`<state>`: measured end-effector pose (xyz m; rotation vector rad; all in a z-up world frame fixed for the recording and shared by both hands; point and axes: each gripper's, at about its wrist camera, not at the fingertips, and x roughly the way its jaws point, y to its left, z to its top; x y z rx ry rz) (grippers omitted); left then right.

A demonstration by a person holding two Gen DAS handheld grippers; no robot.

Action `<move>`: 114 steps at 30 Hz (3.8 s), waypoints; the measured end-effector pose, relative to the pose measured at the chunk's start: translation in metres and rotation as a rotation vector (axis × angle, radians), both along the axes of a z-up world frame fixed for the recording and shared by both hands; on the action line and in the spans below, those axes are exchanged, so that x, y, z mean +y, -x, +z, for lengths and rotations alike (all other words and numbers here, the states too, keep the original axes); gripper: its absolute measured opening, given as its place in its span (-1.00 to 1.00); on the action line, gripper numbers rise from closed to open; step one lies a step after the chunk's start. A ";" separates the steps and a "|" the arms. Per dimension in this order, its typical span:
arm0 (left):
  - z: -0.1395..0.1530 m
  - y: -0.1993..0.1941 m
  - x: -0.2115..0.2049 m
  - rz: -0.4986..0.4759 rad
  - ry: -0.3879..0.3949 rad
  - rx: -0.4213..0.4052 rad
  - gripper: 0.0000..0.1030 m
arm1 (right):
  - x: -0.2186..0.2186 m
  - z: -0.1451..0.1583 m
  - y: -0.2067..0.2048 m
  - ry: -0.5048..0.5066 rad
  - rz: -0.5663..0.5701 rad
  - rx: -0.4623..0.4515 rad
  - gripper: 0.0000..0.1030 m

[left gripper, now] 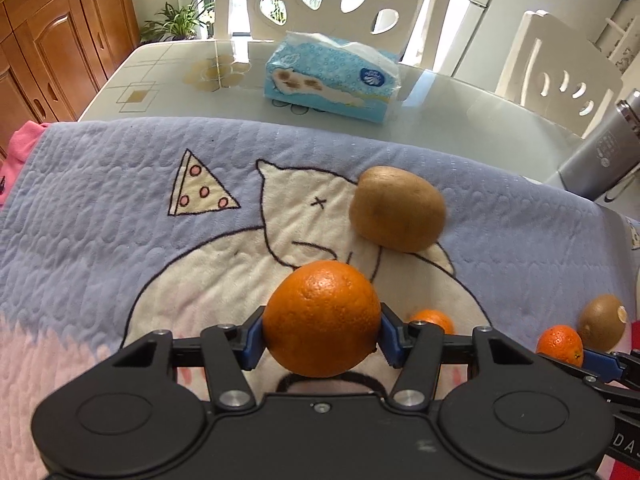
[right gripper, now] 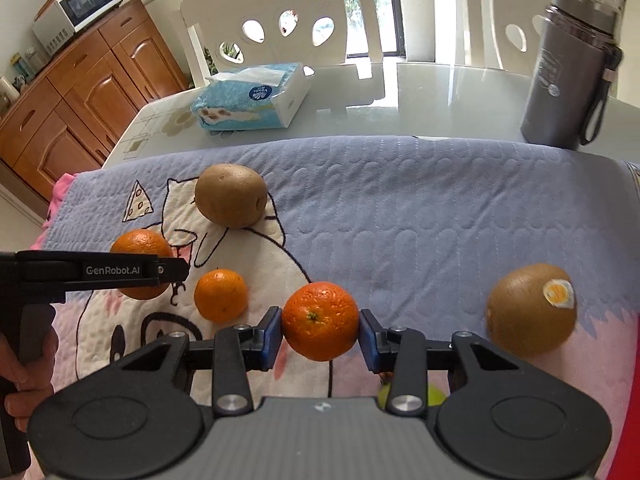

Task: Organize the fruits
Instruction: 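Carry the tangerine in the left tool over the red box while the right tool carries its tangerine, then open the left tool to drop the tangerine into the box while the right tool releases its tangerine, then move both open tools back toward the fruit on the quilt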

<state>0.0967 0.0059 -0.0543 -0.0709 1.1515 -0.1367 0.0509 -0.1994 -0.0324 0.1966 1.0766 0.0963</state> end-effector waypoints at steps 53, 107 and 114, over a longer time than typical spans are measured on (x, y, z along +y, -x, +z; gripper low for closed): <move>0.047 0.127 -0.441 -0.851 0.157 0.056 0.27 | -0.307 0.003 0.268 -0.091 -0.769 -0.078 -0.17; 0.116 0.079 -0.277 -0.548 0.153 -0.082 0.45 | -0.252 0.068 0.214 -0.001 -0.582 -0.134 0.12; 0.124 0.054 -0.202 -0.413 0.150 -0.102 0.48 | -0.218 0.081 0.175 -0.014 -0.511 -0.163 0.15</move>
